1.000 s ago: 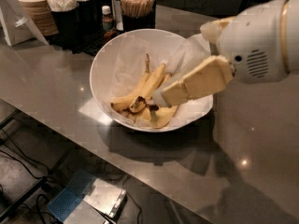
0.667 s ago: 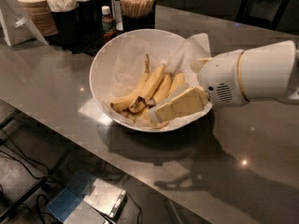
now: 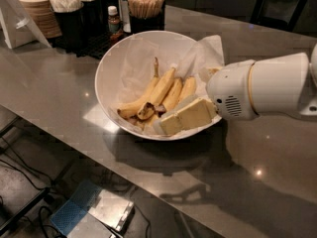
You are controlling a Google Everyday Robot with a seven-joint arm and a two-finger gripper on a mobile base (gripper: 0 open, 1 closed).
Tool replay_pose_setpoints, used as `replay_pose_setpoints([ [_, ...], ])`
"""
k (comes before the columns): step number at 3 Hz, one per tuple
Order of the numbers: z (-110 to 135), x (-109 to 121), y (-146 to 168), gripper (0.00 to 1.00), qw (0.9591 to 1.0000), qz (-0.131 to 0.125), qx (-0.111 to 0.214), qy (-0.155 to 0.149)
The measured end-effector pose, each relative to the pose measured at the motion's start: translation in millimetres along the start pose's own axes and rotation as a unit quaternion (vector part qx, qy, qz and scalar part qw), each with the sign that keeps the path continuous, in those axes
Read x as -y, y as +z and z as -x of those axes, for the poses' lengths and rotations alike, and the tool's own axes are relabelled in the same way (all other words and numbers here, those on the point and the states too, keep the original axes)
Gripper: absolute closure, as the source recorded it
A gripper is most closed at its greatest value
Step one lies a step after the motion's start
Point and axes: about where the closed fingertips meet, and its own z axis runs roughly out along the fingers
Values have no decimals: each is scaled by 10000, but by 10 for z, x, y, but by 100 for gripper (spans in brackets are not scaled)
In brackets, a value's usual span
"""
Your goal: Pick banana from white bowl
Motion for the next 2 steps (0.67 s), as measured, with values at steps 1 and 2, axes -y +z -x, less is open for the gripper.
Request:
replay_pose_setpoints([
  [1, -23, -190, 215, 0, 9995, 199, 246, 40],
  [2, -23, -190, 215, 0, 9995, 199, 246, 40],
])
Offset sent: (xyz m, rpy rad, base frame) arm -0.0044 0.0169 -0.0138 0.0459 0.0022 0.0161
